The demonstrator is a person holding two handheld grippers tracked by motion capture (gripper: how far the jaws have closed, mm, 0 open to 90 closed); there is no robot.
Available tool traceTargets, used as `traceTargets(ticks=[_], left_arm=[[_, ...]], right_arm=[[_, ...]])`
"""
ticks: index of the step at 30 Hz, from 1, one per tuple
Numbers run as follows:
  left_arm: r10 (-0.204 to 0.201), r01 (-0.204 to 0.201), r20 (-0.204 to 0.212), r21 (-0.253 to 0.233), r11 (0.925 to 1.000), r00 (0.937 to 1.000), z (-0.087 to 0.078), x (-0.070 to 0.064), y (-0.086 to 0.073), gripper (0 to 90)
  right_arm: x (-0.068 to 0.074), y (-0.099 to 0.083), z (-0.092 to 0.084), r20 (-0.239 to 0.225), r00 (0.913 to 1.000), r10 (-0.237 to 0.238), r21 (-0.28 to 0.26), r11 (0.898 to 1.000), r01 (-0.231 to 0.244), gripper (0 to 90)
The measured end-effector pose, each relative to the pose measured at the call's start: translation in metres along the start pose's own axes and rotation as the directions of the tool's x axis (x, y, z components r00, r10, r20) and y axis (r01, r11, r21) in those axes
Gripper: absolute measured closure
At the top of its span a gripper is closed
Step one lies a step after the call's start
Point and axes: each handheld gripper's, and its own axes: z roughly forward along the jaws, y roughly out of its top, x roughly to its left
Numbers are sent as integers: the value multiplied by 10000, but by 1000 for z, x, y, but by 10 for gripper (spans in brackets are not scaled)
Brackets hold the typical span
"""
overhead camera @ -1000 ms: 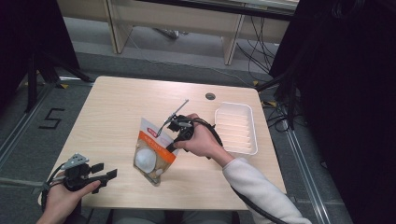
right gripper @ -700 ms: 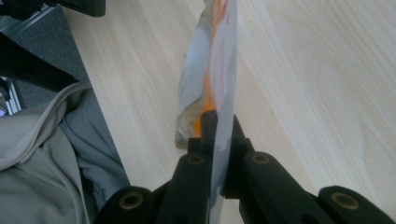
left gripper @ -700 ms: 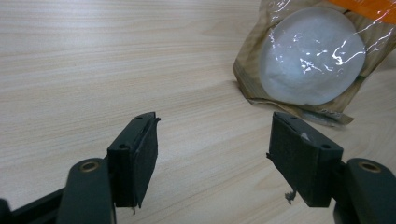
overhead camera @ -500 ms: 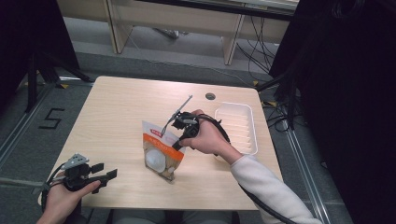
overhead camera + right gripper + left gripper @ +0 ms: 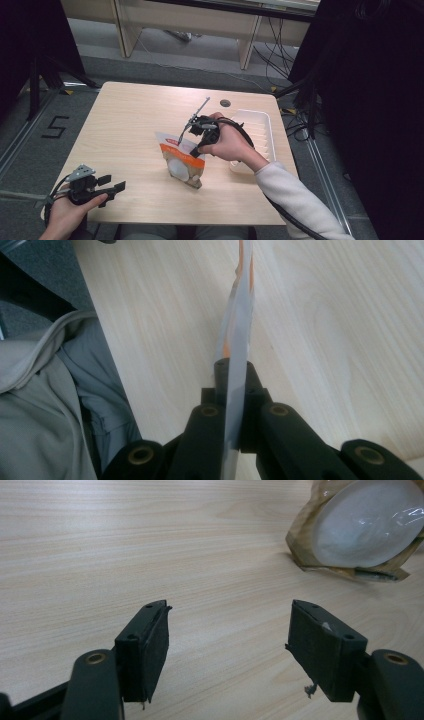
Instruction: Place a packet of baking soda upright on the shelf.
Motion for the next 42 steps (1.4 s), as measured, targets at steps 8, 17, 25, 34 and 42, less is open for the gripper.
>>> traceTargets(ticks=[8, 17, 25, 34, 42], left_arm=[[0, 0, -17, -7, 10000, 10000, 0, 0, 0, 321], [-107, 107, -106, 14, 9999, 9999, 0, 0, 0, 321], [-81, 82, -84, 15, 10000, 9999, 0, -1, 0, 320], [-60, 60, -20, -15, 10000, 10000, 0, -1, 1, 321], [-97, 98, -120, 9, 10000, 9999, 0, -1, 1, 320]], right_arm=[[1, -1, -17, 414, 9991, 49, 326, 9994, -63, 900], [-3, -7, -30, 149, 9994, -320, 242, 9992, 316, 900], [-5, -14, -40, 168, 9975, -683, 519, 9964, 674, 900], [-7, -23, -55, 146, 9956, -923, 594, 9941, 913, 900], [-12, -30, -65, 53, 9930, -1181, 615, 9912, 1175, 900]])
